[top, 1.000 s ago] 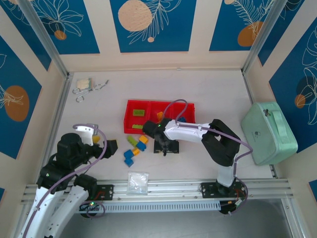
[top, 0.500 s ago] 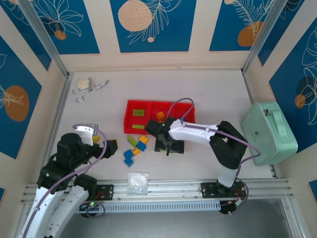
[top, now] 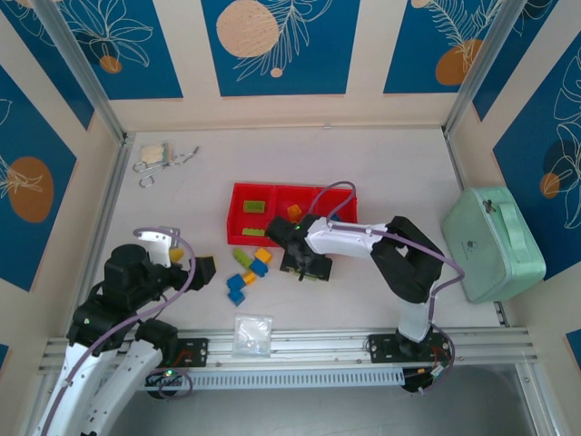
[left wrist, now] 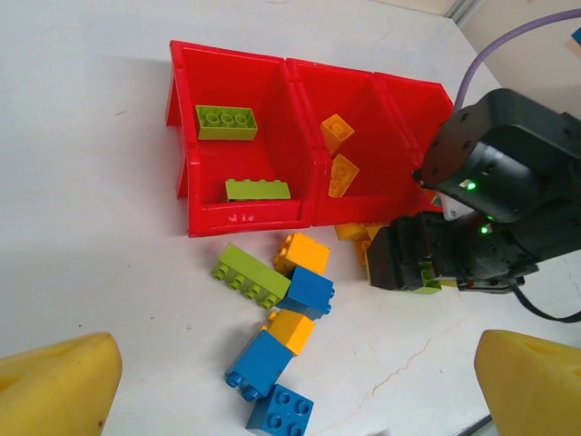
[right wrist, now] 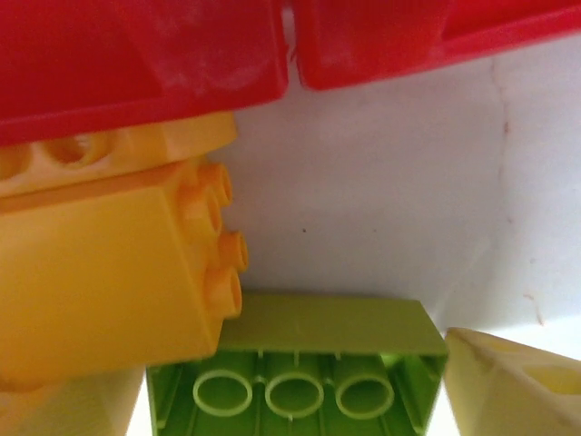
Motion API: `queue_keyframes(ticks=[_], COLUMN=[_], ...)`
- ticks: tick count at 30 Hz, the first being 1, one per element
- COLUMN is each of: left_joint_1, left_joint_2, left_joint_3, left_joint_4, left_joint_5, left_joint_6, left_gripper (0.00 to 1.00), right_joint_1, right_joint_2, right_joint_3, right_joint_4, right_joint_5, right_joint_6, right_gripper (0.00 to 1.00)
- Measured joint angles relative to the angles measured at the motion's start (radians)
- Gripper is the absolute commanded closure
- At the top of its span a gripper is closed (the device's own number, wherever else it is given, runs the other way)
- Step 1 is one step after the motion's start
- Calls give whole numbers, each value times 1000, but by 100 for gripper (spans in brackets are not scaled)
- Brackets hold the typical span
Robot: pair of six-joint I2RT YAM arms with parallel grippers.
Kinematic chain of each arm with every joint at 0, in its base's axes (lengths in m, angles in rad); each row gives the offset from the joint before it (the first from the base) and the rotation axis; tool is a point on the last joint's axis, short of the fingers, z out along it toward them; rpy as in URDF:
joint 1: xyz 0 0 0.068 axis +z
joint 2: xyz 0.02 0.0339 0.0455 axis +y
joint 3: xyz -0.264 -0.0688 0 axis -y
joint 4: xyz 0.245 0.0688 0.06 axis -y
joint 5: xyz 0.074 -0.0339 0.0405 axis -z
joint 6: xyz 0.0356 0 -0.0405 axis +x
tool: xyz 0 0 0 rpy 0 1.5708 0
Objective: Sort the legos into containers by color
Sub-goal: Pick up the lego from the bottom-center of the table.
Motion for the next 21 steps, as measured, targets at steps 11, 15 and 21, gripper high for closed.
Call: queue_keyframes(ticks=[11, 15, 21], left_joint_1=[-2, -2, -2], left_joint_2=[-10, -11, -13], left_joint_3=[0, 0, -1], left_joint_4=[0, 0, 0], left_joint_5=[-5, -7, -7], left_joint_6=[0, 0, 0], left_gripper=[1, 1, 1], right_joint_1=[14, 58, 69], right_joint_2=[2, -74, -199], right_joint_3=[18, 19, 134], right_joint_4=[-16, -61, -60], right_joint_5=[26, 60, 70], right_joint_6=[-44, -61, -124], right_gripper=[53, 55, 54])
